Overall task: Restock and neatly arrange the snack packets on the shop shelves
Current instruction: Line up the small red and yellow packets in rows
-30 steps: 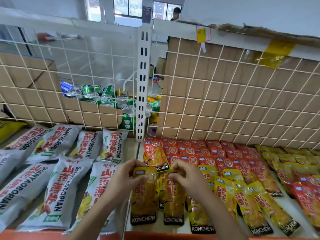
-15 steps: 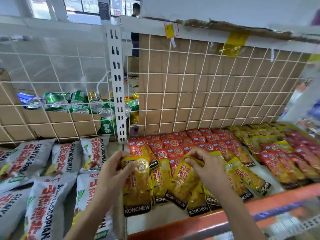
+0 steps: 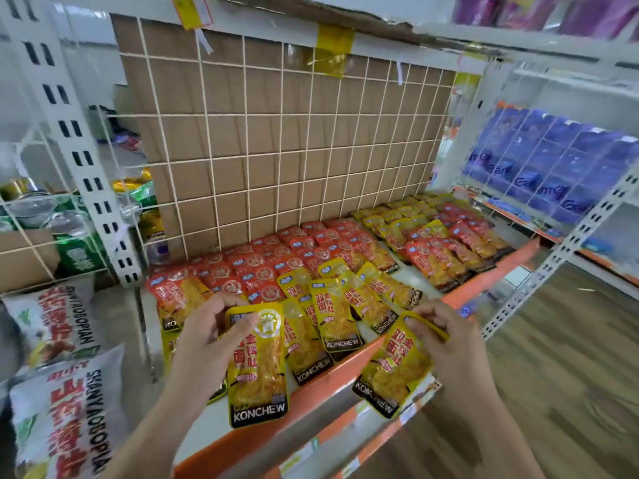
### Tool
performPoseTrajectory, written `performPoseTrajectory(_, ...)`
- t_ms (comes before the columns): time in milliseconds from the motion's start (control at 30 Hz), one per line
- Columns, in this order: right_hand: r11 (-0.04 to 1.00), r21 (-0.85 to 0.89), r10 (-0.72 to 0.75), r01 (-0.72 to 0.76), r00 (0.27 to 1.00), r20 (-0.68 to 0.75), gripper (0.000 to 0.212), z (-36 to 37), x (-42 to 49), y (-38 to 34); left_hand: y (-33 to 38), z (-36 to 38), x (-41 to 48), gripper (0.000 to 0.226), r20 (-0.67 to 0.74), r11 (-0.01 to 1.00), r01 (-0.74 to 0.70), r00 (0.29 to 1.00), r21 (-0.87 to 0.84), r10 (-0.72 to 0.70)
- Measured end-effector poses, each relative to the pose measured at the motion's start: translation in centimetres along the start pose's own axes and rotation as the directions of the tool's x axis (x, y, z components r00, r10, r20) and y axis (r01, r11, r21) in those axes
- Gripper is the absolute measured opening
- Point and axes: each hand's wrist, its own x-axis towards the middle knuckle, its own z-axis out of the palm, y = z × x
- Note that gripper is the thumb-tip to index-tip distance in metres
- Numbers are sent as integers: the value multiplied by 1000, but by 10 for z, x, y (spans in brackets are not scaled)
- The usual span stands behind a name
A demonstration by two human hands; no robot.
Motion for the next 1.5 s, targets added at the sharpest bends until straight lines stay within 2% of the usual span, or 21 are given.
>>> performPoseTrajectory(167, 1000, 0, 28, -28, 1000, -2, 15, -32, 2, 30, 9, 40, 2, 5, 31, 1000, -9, 999, 10, 8)
performPoseTrajectory(500, 999, 31, 38, -39, 999, 24, 16, -112, 40, 96, 34, 151, 3, 8, -57, 998, 57, 997, -31, -58)
performPoseTrajectory(700, 999, 12, 34, -35, 996, 85, 14, -152, 69, 133, 43, 212, 2, 4, -105, 1000, 21, 994, 19, -19)
performPoseTrajectory(867, 999, 25, 43, -46, 994, 100, 13, -173, 87, 154, 37, 238, 12, 7, -122, 997, 53, 991, 59, -45)
performPoseTrajectory(1167, 996, 50, 74, -79, 993, 92, 16, -177, 124, 183, 32, 267, 52, 7, -62, 996, 63, 996, 58, -60)
performPoseTrajectory(1300, 998, -25, 51, -49, 994, 99, 17, -175, 158, 186, 25, 272, 87, 7, -72, 997, 68, 995, 35, -65)
performPoseTrajectory(1500, 1000, -8, 22, -21, 997, 74, 13, -167, 216, 177, 27, 282, 139, 6, -72, 997, 82, 994, 7, -82)
